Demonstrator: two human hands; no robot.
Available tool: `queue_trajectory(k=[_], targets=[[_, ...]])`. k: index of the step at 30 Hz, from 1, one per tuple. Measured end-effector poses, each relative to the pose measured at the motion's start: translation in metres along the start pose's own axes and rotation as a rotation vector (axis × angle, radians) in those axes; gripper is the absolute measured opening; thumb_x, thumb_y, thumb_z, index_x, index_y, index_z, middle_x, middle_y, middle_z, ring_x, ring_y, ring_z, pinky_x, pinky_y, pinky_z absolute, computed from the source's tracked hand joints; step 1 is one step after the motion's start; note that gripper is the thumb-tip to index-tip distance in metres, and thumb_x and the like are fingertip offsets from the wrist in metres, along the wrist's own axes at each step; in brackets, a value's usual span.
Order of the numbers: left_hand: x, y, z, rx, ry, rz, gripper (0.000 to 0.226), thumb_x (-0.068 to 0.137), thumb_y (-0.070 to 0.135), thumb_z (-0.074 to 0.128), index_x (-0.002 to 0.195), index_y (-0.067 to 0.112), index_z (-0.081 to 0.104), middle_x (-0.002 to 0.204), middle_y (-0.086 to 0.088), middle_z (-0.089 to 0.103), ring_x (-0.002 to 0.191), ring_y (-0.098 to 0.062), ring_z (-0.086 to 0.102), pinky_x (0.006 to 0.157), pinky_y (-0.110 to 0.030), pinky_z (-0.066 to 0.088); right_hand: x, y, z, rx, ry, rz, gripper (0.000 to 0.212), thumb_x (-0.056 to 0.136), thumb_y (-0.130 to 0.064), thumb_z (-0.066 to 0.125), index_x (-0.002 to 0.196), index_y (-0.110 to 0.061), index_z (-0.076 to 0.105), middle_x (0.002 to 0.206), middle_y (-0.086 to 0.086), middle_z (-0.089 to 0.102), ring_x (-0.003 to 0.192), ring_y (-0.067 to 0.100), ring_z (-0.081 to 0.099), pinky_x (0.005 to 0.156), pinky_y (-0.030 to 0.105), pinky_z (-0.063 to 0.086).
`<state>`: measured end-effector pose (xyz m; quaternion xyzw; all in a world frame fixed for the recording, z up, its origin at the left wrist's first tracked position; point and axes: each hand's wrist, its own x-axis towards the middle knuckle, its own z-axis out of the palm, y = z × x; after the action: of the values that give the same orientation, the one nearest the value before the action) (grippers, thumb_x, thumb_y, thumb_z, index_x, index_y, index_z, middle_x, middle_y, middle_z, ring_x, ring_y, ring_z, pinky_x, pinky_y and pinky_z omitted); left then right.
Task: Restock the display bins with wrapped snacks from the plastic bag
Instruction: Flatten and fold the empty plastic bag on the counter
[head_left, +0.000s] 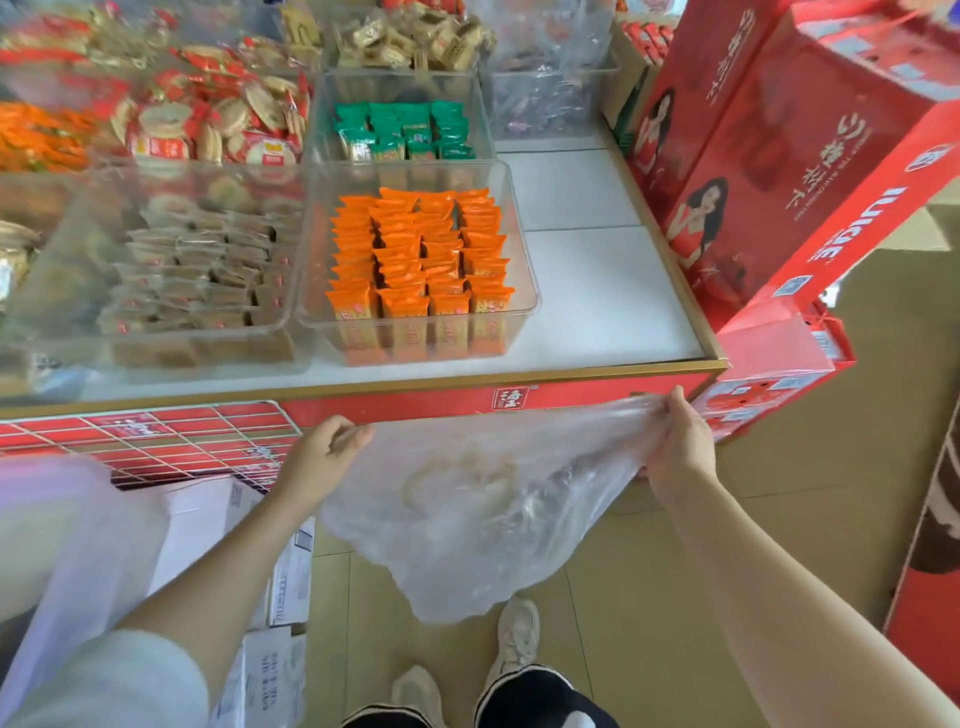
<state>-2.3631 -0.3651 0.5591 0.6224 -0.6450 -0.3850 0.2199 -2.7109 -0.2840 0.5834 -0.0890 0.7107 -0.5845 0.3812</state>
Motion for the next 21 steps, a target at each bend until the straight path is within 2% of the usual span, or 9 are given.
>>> queue_trajectory(k=[3,5,7,10,12,14,17,18,21], targets=[[0.0,0.001,-0.008,-0.05,-0.038,0.017,0.038,0.089,0.028,0.062,0.062,0.018,0.038,0.056,0.005,0.032,0.055,-0.015,0.031,0.053,-0.029,0.022,-0.001,-0.004,0.001,-0.172,-0.035,-0.178,0.03,0.098,-0.027,0.044,0.072,-0.017,0.053,0.063,-0.005,0.044,0.056,0.01,0.039,0.047,0.029,0.033],[0.002,0.006,-0.013,-0.058,-0.038,0.028,0.027,0.087,0.026,0.065,0.069,0.017,0.047,0.061,0.004,0.043,0.058,-0.014,0.039,0.055,-0.028,0.028,0.007,-0.005,-0.002,-0.391,-0.093,-0.268,0.016,0.096,-0.021,0.047,0.085,-0.022,0.057,0.07,-0.003,0.05,0.059,0.015,0.042,0.048,0.024,0.035],[0.007,0.015,-0.012,-0.083,-0.032,0.033,0.012,0.088,0.02,0.063,0.08,0.014,0.056,0.07,0.0,0.054,0.064,-0.016,0.046,0.058,-0.029,0.032,0.017,-0.005,-0.005,-0.541,-0.122,-0.328,0.02,0.092,-0.012,0.049,0.106,-0.023,0.058,0.084,0.0,0.057,0.068,0.018,0.049,0.058,0.026,0.039],[0.016,0.034,-0.002,-0.083,0.006,0.06,0.013,0.092,0.022,0.057,0.088,0.009,0.057,0.077,-0.003,0.056,0.069,-0.018,0.047,0.061,-0.029,0.032,0.02,-0.021,0.001,-0.494,0.059,-0.359,0.018,0.091,-0.011,0.054,0.107,-0.01,0.048,0.09,0.005,0.056,0.07,0.023,0.053,0.057,0.023,0.039],[0.022,0.049,0.007,-0.073,0.041,0.081,0.01,0.094,0.021,0.053,0.091,0.012,0.056,0.083,-0.002,0.056,0.074,-0.017,0.049,0.063,-0.028,0.035,0.022,-0.035,0.006,-0.278,0.173,-0.315,0.023,0.09,-0.012,0.059,0.102,-0.01,0.039,0.08,0.002,0.051,0.059,0.015,0.049,0.045,0.013,0.039],[0.028,0.058,0.014,-0.049,0.098,0.074,0.011,0.095,0.018,0.052,0.089,0.011,0.056,0.076,0.0,0.052,0.069,-0.016,0.046,0.06,-0.026,0.033,0.032,-0.044,0.002,-0.084,0.244,-0.268,0.032,0.088,-0.014,0.062,0.104,-0.013,0.034,0.076,-0.001,0.052,0.055,0.012,0.049,0.049,0.013,0.041],[0.037,0.063,0.026,-0.035,0.15,0.021,0.014,0.094,0.017,0.054,0.083,0.008,0.054,0.068,0.0,0.048,0.067,-0.019,0.043,0.055,-0.029,0.03,0.052,-0.044,-0.01,-0.219,0.282,-0.237,0.026,0.085,-0.02,0.062,0.1,-0.022,0.041,0.073,-0.003,0.059,0.064,0.015,0.053,0.07,0.028,0.042],[0.038,0.065,0.031,-0.047,0.155,-0.003,0.012,0.093,0.018,0.055,0.085,0.009,0.055,0.072,-0.002,0.052,0.071,-0.02,0.046,0.056,-0.03,0.031,0.058,-0.041,-0.014,-0.3,0.274,-0.231,0.014,0.088,-0.02,0.059,0.09,-0.021,0.045,0.067,-0.005,0.056,0.063,0.018,0.051,0.068,0.029,0.04],[0.041,0.071,0.045,-0.065,0.152,-0.012,0.012,0.092,0.02,0.058,0.084,0.011,0.057,0.077,-0.001,0.057,0.073,-0.018,0.05,0.059,-0.028,0.034,0.075,-0.034,-0.023,-0.356,0.266,-0.185,0.022,0.094,-0.02,0.05,0.075,-0.01,0.051,0.064,0.002,0.048,0.07,0.023,0.044,0.056,0.031,0.032]])
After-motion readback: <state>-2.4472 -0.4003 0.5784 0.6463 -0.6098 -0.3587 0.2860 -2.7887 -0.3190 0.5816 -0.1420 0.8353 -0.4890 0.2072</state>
